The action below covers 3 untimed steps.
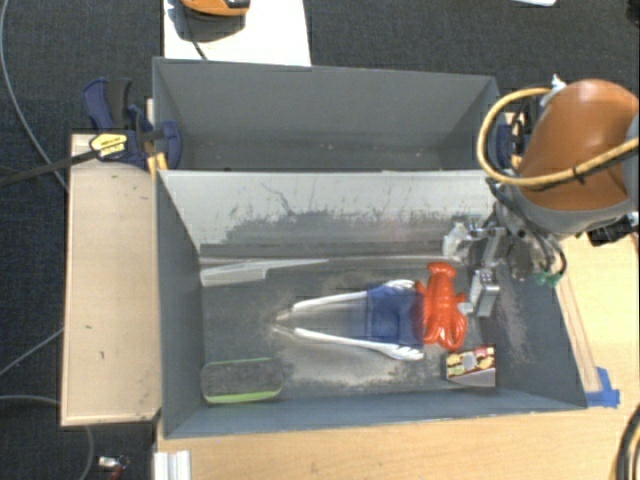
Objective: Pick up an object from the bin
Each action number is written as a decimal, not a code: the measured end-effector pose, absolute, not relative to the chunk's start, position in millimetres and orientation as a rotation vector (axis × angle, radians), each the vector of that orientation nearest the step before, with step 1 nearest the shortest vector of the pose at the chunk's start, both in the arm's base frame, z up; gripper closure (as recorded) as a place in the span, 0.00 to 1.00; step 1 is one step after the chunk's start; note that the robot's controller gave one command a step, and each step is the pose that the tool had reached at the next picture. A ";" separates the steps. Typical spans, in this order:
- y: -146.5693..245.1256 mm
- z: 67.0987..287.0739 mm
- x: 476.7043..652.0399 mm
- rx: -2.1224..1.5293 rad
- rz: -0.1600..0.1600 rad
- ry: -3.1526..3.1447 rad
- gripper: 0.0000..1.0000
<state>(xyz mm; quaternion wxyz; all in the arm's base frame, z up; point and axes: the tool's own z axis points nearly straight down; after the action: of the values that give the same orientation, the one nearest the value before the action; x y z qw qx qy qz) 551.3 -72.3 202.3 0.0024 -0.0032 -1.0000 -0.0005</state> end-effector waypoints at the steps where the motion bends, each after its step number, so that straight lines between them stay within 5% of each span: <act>1: -72.0 207.0 552.8 -0.006 0.000 -3.145 0.00; 2: -23.3 126.3 524.9 0.012 0.000 -3.148 0.00; 3: 3.6 135.5 519.5 0.125 0.004 -3.154 0.00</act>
Offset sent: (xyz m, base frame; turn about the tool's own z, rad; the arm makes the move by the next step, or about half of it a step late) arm -0.0470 0.0821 -0.1323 -0.0198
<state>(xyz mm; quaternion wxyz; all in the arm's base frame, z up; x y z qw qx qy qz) 519.5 3.6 135.5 -0.0073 0.0396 -0.9992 0.0012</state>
